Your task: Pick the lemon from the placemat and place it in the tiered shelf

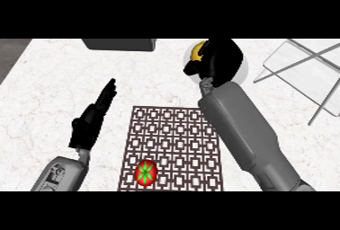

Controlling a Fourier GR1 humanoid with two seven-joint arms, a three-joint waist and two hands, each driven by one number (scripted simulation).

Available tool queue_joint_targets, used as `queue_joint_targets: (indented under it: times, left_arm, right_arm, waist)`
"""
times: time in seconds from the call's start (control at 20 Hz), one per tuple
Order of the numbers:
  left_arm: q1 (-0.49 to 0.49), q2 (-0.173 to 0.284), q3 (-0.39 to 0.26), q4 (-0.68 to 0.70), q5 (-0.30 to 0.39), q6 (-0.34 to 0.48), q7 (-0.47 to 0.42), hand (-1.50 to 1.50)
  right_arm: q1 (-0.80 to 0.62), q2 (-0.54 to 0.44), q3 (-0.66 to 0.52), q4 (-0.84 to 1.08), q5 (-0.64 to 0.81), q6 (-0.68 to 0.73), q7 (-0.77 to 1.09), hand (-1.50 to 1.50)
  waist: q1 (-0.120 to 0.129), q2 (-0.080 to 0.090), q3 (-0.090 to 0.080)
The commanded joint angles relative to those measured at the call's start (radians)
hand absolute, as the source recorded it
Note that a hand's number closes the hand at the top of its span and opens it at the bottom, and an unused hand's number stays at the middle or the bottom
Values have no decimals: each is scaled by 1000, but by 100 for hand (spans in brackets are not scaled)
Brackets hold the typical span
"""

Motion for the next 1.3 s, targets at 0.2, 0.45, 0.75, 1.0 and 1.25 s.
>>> queue_joint_targets:
  times: [0.2,0.45,0.75,1.0,1.25]
  left_arm:
    - [-7,-1,13,15,-4,5,21,0]
    - [-15,25,46,2,19,-20,24,0]
    - [17,7,35,-2,16,-23,1,0]
    - [4,-7,37,13,-5,-3,-5,0]
    - [-5,-8,21,-20,-26,3,37,0]
  right_arm:
    - [-237,5,-139,114,266,14,331,150]
    - [-324,8,-234,138,442,63,333,150]
    - [-381,-23,-328,172,601,146,334,150]
    - [-446,-52,-403,160,642,188,311,150]
    - [-473,-90,-460,176,722,215,281,150]
  waist:
    - [-21,-9,-1]
    - [-29,-13,0]
    - [-26,-9,0]
    - [-31,-7,1]
    - [-25,-6,2]
